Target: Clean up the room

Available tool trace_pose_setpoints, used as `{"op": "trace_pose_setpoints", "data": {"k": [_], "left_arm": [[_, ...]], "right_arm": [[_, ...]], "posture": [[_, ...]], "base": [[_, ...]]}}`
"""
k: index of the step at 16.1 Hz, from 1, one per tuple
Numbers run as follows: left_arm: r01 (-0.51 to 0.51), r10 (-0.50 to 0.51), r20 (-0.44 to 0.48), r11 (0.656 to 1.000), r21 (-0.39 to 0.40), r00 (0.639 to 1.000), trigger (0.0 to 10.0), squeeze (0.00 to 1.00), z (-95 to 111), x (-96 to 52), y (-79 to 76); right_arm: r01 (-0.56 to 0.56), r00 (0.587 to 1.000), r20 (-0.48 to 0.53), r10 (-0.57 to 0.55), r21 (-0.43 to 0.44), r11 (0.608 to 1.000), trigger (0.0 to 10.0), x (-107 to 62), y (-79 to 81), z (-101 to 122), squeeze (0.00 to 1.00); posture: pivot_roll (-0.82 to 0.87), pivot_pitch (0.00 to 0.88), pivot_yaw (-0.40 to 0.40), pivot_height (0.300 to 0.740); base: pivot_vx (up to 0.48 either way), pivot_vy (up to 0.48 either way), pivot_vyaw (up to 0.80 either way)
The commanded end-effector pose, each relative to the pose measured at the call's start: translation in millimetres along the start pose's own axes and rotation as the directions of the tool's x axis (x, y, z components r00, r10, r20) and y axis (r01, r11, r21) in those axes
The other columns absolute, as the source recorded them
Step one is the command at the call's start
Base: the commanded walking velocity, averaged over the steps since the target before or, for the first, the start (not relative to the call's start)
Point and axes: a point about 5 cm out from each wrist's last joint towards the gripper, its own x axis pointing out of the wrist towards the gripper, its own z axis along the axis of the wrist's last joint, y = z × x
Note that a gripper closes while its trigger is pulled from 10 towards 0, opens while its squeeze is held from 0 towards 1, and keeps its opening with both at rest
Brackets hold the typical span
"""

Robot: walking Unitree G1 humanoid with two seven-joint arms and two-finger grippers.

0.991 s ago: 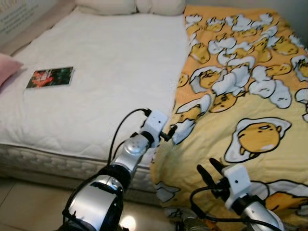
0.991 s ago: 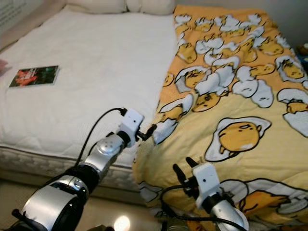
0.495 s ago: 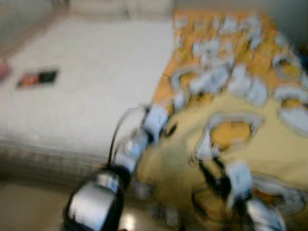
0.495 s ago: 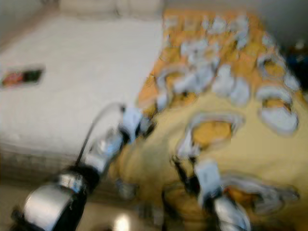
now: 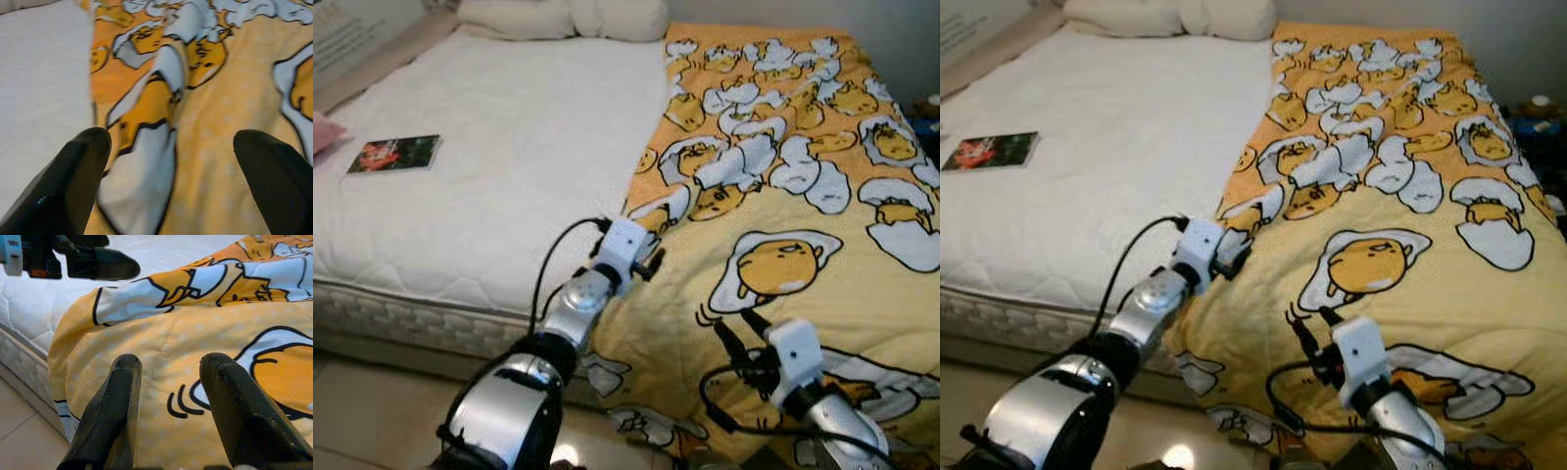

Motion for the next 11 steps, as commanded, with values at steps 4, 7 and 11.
{"op": "trace_pose_setpoints", "data": {"k": [4, 7, 11], "left_arm": [[-0.011, 0.011, 0.004, 1.000, -0.003, 1.000, 10.0, 0.00, 5.4, 2.6, 2.3], [-0.011, 0.011, 0.004, 1.000, -0.003, 1.000, 10.0, 0.00, 5.4, 2.6, 2.3], [-0.011, 0.011, 0.004, 1.000, -0.003, 1.000, 10.0, 0.00, 5.4, 2.6, 2.3]], "right_arm": [[0.001, 1.000, -0.009, -0.001, 0.004, 1.000, 10.0, 0.5, -0.9, -1.4, 0.00], [0.001, 1.000, -0.009, -0.001, 0.004, 1.000, 10.0, 0.5, -0.9, -1.4, 0.00], [0.001, 1.000, -0.009, -0.001, 0.004, 1.000, 10.0, 0.5, -0.9, -1.4, 0.00]], "posture": [[-0.25, 0.057, 0.062, 0.740], [-0.25, 0.057, 0.062, 0.740], [-0.25, 0.057, 0.062, 0.740]], "base": [[0.000, 0.000, 0.00], [0.000, 0.000, 0.00], [0.000, 0.000, 0.00]]}}
